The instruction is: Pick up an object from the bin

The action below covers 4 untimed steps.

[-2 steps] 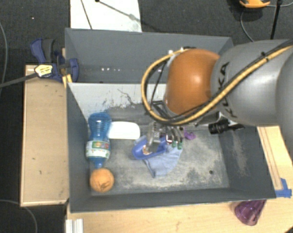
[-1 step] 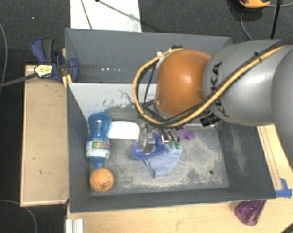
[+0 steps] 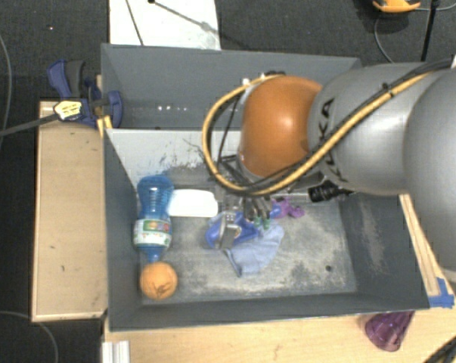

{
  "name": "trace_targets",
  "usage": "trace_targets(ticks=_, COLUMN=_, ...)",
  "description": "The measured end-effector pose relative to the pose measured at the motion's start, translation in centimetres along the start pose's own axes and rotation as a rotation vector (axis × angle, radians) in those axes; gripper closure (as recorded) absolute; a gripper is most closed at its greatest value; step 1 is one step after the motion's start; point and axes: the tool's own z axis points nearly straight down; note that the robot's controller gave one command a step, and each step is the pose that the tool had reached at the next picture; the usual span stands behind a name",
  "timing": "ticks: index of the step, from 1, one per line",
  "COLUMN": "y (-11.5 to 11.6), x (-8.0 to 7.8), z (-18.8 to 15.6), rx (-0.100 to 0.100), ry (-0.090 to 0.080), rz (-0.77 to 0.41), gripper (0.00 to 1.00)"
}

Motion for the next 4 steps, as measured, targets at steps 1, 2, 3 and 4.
trace_targets(ticks=1, y=0.0, x=0.0, z=0.0, rx=0.000, ry=0.000, rz=0.000, gripper=0.00)
trace_targets(ticks=2, y=-1.2, x=-0.1, z=1.0, rx=-0.001, ry=-0.002, rz=-0.087, gripper=0.00)
trace_targets(ticks=3, y=-3.8, x=-0.5, z=2.8, rx=0.000, ry=-0.001, rz=-0.138, gripper=0.00)
trace_targets(ticks=4, y=-4.3, x=-0.8, z=3.7, rx=0.001, ry=-0.001, rz=0.017, gripper=0.00)
